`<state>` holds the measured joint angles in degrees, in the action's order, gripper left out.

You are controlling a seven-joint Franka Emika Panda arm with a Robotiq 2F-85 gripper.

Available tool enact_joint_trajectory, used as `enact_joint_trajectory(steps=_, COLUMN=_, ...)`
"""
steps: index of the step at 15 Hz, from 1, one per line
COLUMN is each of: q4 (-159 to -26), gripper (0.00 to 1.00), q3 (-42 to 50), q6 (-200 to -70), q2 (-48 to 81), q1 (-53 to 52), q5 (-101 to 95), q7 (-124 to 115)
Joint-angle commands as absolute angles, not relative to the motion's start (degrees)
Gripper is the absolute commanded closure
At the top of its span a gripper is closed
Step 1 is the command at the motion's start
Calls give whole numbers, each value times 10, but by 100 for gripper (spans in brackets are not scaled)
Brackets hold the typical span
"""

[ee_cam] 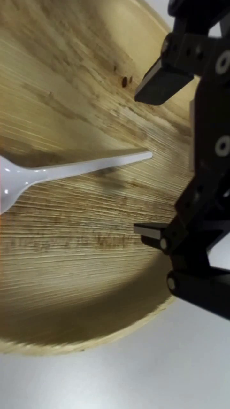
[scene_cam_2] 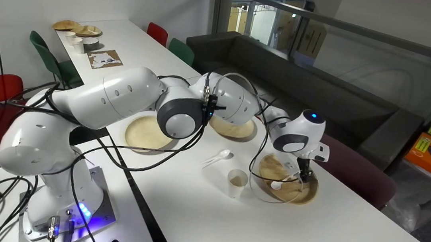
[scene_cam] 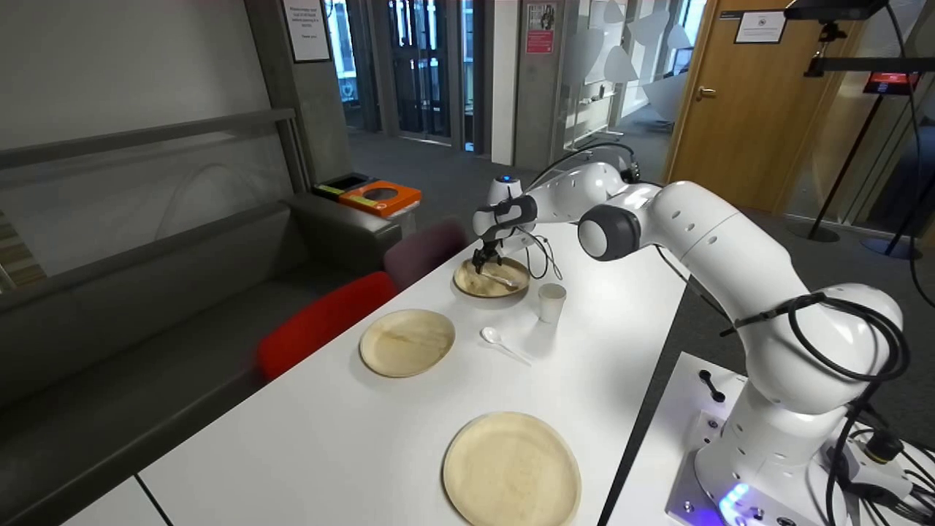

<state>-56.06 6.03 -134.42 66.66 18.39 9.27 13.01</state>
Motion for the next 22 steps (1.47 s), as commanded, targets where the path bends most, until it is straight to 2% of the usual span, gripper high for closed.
enact_joint_trajectory(steps=1, q4=-554, gripper=0, q3=70, q6=-1307, q2=667, q1=178, q5=81, q7=131)
enact_joint_trajectory(steps=8, q4=-541, gripper=0, q3=80, q6=-1239, q2=664, q1=180, q5=68, q7=143)
enact_joint_trajectory(steps=9, q4=-539, gripper=25, q3=83, q6=-1231, q2=665, q1=179, q5=63, q7=144)
enact_joint_trajectory(steps=10, q4=-535, gripper=27, q3=84, q6=-1219, q2=666, q1=178, q5=57, q7=146)
enact_joint_trajectory(steps=12, q4=-528, gripper=40, q3=84, q6=-1198, q2=669, q1=179, q5=51, q7=149)
enact_joint_trajectory(steps=20, q4=-505, gripper=100, q3=81, q6=-1137, q2=674, q1=181, q5=40, q7=165)
enact_joint_trajectory(steps=22, q4=-506, gripper=100, q3=81, q6=-1134, q2=672, q1=182, q5=40, q7=171)
